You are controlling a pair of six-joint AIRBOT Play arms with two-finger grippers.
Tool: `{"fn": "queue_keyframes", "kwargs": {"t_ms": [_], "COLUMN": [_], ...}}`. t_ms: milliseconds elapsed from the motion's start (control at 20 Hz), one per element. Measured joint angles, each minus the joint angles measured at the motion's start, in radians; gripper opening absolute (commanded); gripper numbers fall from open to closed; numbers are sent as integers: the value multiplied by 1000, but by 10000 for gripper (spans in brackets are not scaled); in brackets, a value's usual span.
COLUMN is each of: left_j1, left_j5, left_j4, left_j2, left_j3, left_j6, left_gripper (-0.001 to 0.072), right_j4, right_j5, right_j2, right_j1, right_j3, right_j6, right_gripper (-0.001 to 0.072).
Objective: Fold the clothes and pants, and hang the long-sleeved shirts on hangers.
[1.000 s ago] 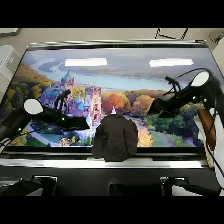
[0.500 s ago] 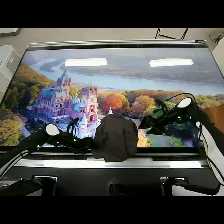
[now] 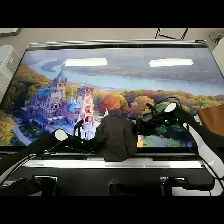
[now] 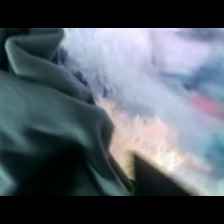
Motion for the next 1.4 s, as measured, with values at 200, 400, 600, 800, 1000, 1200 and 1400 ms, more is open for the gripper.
{"fn": "queue_keyframes", "kwargs": {"t_ms": [200,400,600,800,1000,1200,1400], "left_j1": [16,113,283,401,431,439,441], "left_j5": [5,-4,-4,16,51,97,87], "left_j4": [21,172,293,334,339,314,307], "left_j2": [48,178,348,475,569,622,606], "left_j3": [18,155,446,728,875,919,903], "left_j6": [0,0,2,5,5,5,5], "left_gripper": [23,23,24,24,25,24,24], "right_j4": [16,-97,-314,-415,-454,-456,-444], "right_j5": [-27,-16,-82,-198,-266,-349,-369], "right_j2": [-4,95,259,446,605,702,689], "right_j1": [34,38,-9,-50,-62,-65,-66], "right_j3": [37,228,549,741,795,809,813], "right_j6": [-40,-32,71,111,114,114,118], "right_gripper": [35,36,37,37,38,38,38]}}
